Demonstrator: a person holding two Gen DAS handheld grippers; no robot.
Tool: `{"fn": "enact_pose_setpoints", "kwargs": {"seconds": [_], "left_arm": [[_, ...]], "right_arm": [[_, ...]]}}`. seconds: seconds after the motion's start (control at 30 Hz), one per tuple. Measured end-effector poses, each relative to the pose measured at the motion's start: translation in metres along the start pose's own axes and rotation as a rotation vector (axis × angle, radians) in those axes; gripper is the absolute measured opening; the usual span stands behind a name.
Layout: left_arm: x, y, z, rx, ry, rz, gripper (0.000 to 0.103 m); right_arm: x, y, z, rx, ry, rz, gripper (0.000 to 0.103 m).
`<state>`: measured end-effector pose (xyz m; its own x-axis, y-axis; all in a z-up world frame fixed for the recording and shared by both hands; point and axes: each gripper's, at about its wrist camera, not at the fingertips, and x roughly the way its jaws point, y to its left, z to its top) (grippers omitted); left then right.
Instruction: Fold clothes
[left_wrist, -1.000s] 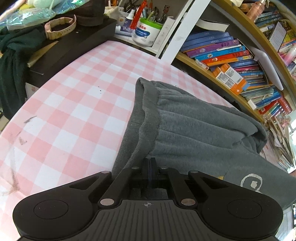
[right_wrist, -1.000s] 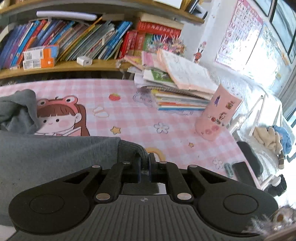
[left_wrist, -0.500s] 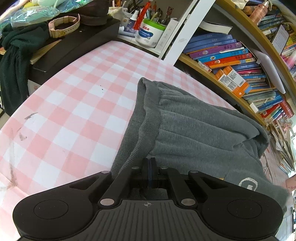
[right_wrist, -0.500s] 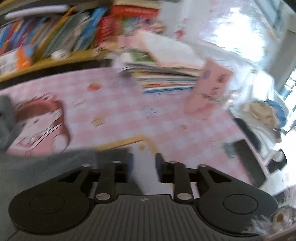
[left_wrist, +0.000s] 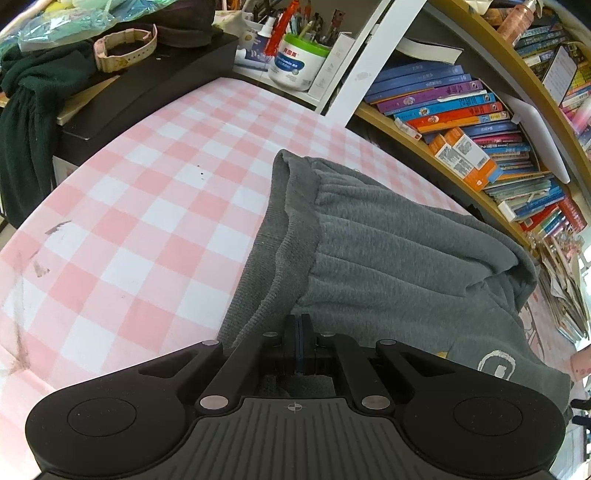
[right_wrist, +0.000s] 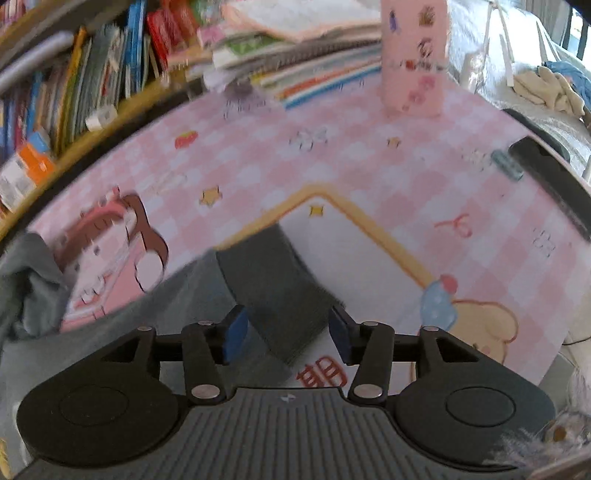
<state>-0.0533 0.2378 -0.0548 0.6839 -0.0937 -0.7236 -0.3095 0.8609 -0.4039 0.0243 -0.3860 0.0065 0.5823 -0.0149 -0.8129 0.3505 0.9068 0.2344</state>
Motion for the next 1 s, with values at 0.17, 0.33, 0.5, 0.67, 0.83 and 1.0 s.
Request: {"fn": "enact_pose_setpoints", "kwargs": {"seconds": [0.17, 0.33, 0.5, 0.67, 0.83, 1.0], "left_arm": [[0.000, 0.001, 0.000, -0.001, 0.001, -0.004, 0.004], [0.000, -0.001, 0.003, 0.021, 0.020, 0.002, 0.004], [0.001, -0.001, 0.002, 0.014, 0.019, -0.002, 0.004], [-0.001, 0.002, -0.001, 0.005, 0.023, -0.023, 0.004], [-0.002, 0.002, 0.001, 0.009, 0.029, -0.019, 0.004], [-0.002, 0.003, 0.001, 0.012, 0.031, -0.017, 0.004]], "right_arm": [[-0.035, 0.018, 0.004, -0.069, -0.088, 0.105, 0.009], [-0.069, 0.036, 0.008, -0.139, -0.177, 0.210, 0.004], [-0.068, 0.018, -0.002, -0.178, -0.137, 0.054, 0.004], [-0.003, -0.014, -0.046, -0.142, 0.091, -0.178, 0.018], [-0.002, 0.009, -0.048, -0.219, 0.034, -0.183, 0.035], [-0.007, 0.037, -0.043, -0.313, -0.051, -0.153, 0.037]]}}
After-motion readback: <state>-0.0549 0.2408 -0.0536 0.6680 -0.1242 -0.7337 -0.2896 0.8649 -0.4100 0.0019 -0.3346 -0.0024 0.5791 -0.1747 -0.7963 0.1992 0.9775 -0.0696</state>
